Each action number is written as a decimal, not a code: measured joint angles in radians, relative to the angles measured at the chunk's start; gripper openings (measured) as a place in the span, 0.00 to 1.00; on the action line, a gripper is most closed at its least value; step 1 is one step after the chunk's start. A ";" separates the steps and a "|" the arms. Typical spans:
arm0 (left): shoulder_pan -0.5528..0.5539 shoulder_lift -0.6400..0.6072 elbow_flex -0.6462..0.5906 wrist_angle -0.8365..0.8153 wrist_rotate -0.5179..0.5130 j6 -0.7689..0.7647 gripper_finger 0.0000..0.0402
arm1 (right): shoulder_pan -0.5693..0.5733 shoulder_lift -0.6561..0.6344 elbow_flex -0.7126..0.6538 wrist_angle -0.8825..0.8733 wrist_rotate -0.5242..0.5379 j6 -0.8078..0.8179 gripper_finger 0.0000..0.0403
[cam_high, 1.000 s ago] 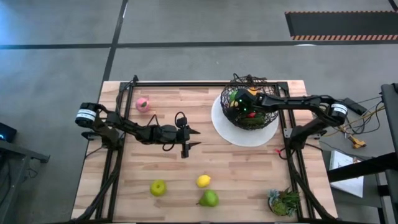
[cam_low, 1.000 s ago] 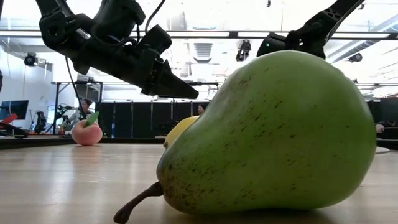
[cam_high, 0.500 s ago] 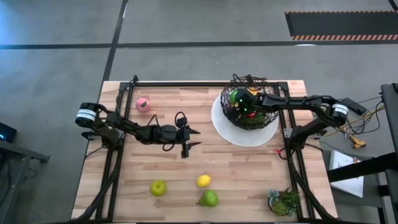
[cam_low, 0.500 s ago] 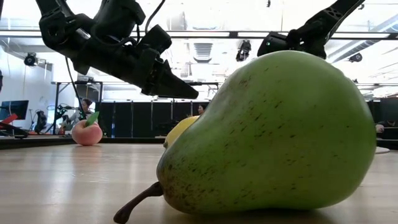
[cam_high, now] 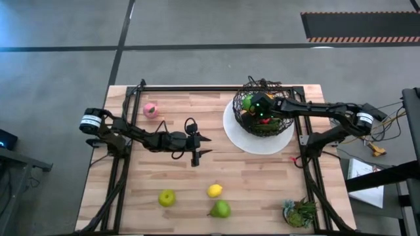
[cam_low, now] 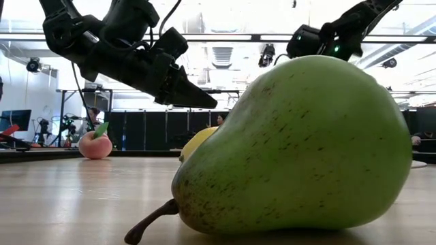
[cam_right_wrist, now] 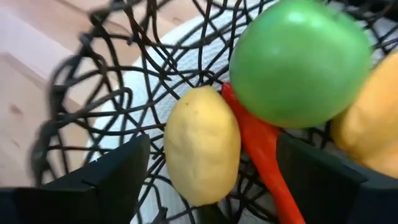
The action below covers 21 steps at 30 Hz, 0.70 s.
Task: Build produce basket
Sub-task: Put the green pear into the black wire basket
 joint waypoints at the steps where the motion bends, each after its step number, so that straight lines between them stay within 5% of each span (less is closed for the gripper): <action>1: 0.000 0.000 0.000 0.000 0.000 0.000 0.49 | 0.000 -0.017 0.004 -0.015 0.001 0.000 0.82; 10: 0.000 -0.010 0.000 -0.002 0.000 -0.001 0.49 | 0.117 -0.204 0.048 -0.044 0.269 -0.059 0.81; 21: -0.046 -0.062 -0.024 -0.033 0.033 -0.022 0.49 | 0.628 -0.244 0.047 0.092 0.644 -0.080 0.81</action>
